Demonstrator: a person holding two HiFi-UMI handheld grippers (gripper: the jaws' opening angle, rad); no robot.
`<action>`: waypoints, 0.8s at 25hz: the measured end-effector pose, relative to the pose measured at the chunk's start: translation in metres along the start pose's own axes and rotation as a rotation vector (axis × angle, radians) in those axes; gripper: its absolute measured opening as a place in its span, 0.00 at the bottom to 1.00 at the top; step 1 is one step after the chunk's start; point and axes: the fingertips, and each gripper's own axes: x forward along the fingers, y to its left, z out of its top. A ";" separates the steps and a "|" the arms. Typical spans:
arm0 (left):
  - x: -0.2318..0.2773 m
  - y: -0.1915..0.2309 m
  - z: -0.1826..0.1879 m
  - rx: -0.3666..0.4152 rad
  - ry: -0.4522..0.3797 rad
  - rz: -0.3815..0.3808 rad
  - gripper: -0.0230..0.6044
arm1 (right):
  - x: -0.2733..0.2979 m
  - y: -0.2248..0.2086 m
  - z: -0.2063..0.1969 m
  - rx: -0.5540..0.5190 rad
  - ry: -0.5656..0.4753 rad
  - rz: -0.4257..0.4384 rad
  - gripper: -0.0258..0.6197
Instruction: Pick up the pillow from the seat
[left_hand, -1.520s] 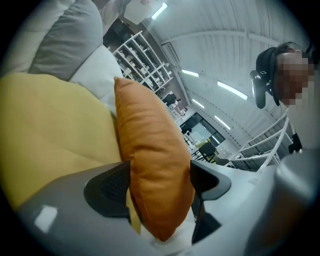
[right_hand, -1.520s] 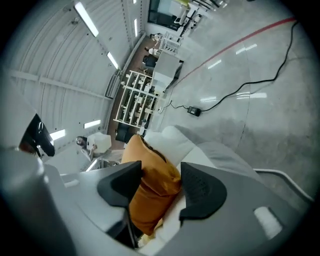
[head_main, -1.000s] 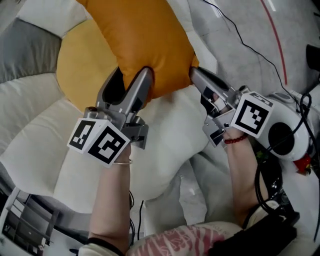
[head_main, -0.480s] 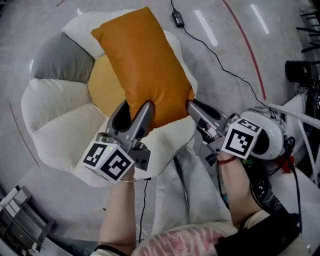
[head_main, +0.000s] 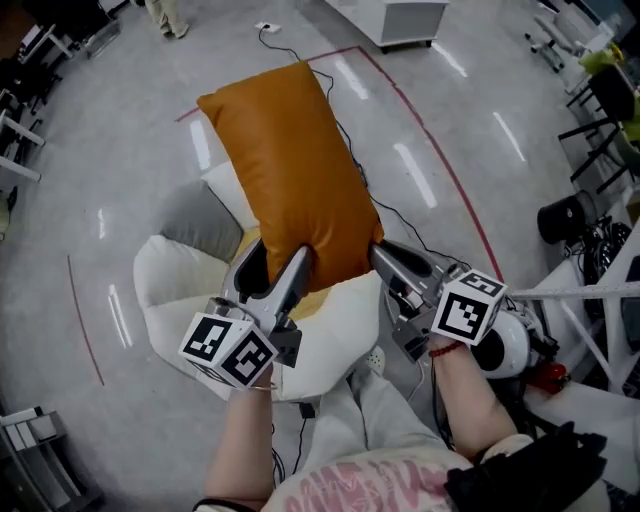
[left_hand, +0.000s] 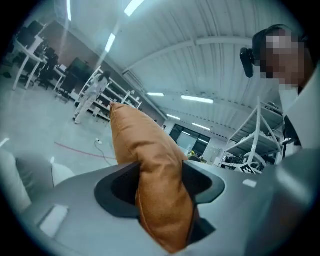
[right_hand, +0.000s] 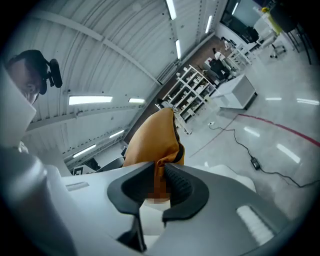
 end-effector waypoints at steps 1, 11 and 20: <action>0.000 -0.013 0.022 0.034 -0.031 -0.013 0.47 | -0.003 0.014 0.019 -0.024 -0.022 0.018 0.14; -0.048 -0.143 0.211 0.320 -0.290 -0.085 0.48 | -0.043 0.177 0.162 -0.246 -0.200 0.216 0.14; -0.109 -0.242 0.287 0.481 -0.470 -0.189 0.48 | -0.112 0.293 0.219 -0.511 -0.325 0.346 0.15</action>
